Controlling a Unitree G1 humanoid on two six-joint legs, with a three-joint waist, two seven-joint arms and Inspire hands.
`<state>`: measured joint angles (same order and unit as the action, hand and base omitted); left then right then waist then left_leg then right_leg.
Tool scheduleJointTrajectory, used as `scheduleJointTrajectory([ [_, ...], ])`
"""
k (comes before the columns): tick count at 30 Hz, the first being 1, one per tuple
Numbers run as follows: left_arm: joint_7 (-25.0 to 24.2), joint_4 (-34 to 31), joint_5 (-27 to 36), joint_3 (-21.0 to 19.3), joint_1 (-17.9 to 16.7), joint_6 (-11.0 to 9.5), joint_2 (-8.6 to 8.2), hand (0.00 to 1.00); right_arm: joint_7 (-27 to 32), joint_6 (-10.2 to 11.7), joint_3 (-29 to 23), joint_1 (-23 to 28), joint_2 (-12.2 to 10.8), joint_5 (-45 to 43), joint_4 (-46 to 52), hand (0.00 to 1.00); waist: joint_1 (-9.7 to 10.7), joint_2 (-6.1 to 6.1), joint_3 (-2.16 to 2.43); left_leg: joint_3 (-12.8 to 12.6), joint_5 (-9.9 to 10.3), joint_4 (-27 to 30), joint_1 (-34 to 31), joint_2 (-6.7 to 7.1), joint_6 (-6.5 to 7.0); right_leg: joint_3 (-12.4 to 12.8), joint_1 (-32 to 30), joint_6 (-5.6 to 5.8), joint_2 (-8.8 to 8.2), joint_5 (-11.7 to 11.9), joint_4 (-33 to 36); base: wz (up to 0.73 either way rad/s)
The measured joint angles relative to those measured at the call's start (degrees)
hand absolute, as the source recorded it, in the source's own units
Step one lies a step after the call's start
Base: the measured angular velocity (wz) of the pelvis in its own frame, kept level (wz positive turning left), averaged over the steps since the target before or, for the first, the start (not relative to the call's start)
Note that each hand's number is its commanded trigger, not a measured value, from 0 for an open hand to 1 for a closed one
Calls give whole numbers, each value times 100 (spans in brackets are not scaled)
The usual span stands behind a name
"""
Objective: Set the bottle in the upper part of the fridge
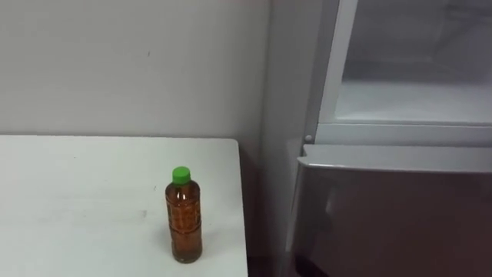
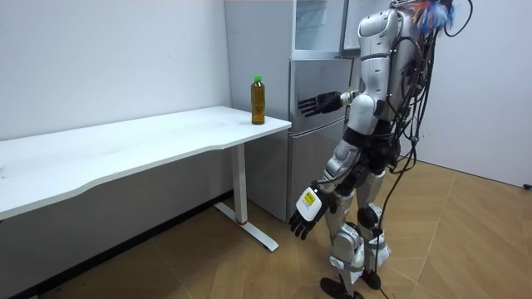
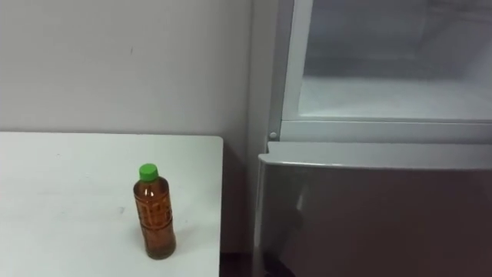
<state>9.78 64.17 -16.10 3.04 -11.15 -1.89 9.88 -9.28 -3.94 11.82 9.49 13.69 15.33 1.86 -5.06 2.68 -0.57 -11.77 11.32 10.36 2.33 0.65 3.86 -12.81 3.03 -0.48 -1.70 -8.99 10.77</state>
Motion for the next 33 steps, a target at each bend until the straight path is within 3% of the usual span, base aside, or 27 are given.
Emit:
scheduleJointTrajectory([
  [12,-38,-4,-95,39,31,71,-6,0,309,-146,-197,-510,149,-238,58,0,10,155,-41,132,-55,50,-94,8,-12,-22,-20,-16,-17,1,-26,4],
  [19,-37,-7,-105,25,47,138,-6,0,557,-257,-198,-511,244,-232,531,0,13,154,-19,206,-80,92,-298,7,-15,-132,-189,-44,-22,22,-16,3],
  [23,-32,-11,-225,44,36,296,-16,0,638,-249,-178,-594,217,-167,1030,0,-11,66,44,276,-86,92,-304,8,-25,-165,-180,-50,-23,20,-20,6],
  [25,-18,-11,-239,44,31,344,-12,0,660,-154,-170,-816,161,3,1271,0,-17,38,57,302,-91,92,-288,10,-30,-185,-150,-58,-24,14,-25,9],
  [29,17,-10,-279,42,44,432,-2,0,706,296,-169,-1441,-99,277,1449,0,-41,86,77,425,-104,97,-202,21,-41,-329,3,-62,-23,2,-137,20],
  [33,14,-1,-317,43,16,434,-28,0,743,535,-167,-1573,-191,579,1450,0,-199,133,85,466,-98,93,-182,29,-44,-400,98,-62,-25,1,-217,11],
])
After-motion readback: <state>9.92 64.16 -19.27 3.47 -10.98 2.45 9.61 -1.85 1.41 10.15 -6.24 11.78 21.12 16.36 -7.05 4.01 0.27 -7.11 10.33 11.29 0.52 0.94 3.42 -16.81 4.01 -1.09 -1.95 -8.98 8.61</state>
